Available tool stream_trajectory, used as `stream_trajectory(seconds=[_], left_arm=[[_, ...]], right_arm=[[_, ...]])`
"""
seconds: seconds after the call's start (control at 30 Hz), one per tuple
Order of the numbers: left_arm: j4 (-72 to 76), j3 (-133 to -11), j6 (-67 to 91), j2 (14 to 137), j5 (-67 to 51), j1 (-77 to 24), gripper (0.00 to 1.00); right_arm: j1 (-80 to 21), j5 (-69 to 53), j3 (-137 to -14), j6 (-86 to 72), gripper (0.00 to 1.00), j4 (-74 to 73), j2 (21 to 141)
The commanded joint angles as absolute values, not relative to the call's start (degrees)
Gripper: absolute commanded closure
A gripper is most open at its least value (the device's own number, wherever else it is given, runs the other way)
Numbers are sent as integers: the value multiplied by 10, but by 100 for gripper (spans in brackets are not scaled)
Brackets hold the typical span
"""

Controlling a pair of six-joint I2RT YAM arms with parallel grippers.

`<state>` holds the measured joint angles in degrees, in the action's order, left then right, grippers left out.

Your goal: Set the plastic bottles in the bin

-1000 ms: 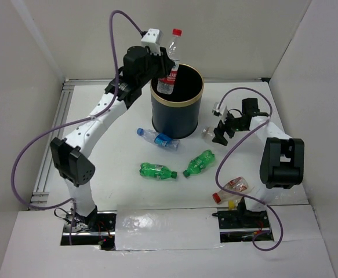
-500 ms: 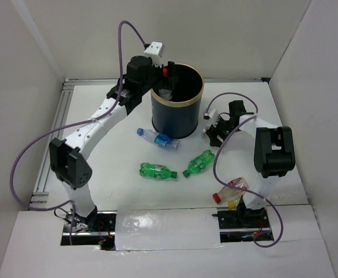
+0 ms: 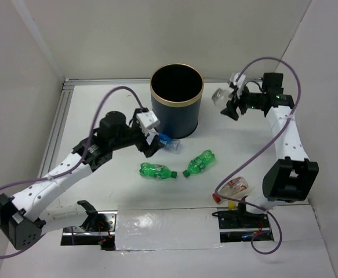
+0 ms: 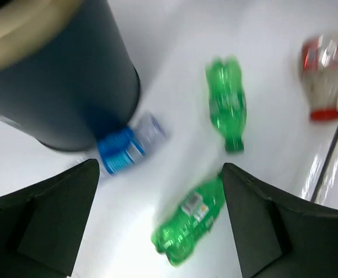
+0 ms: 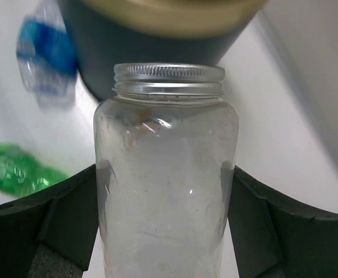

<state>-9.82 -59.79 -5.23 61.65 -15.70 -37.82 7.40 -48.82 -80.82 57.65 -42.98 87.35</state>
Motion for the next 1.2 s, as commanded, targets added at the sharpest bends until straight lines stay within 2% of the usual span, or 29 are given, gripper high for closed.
stream_trajectory(seconds=[0.0,0.1,0.23,0.3,0.33,0.43,0.47,0.5,0.7,0.77,0.8,0.93,1.0,1.03,1.07,1.17], left_arm=[[-139,-557,-116,650,-145,-411,0],[-134,-534,-143,675,-116,-433,0],[-117,-520,-170,736,-89,-474,0],[-101,-512,-175,768,-67,-487,0],[-96,-505,-184,776,-67,-498,0],[-84,-498,-191,817,-43,-515,0],[-84,-498,-196,829,-33,-527,0],[-84,-498,-196,840,-16,-527,0],[-77,-488,-207,880,-11,-547,8],[-71,-481,-207,887,-5,-547,16],[-71,-481,-207,902,2,-547,29],[-85,-503,-193,916,10,-547,62],[-127,-558,-168,916,10,-547,100],[-127,-558,-168,916,15,-547,100],[-161,-576,-152,905,15,-547,100],[-181,-627,-137,832,-6,-541,100]], right_arm=[[42,-580,-889,472,85,-357,841],[-8,-589,-958,384,81,-264,866],[-81,-563,-1060,349,75,-249,952],[-107,-547,-1084,323,68,-222,999],[-126,-532,-1102,315,55,-215,1013],[-145,-512,-1137,283,23,-200,1062],[-145,-512,-1144,275,7,-200,1077],[-145,-512,-1144,261,1,-200,1077],[-107,-554,-1122,244,1,-222,1019],[-88,-595,-1097,283,3,-259,998],[-55,-619,-1066,322,8,-322,958],[-5,-660,-980,453,27,-414,899],[29,-633,-879,577,49,-512,841],[29,-633,-879,577,49,-512,840],[35,-603,-850,651,53,-531,827],[54,-548,-722,794,55,-596,783]])
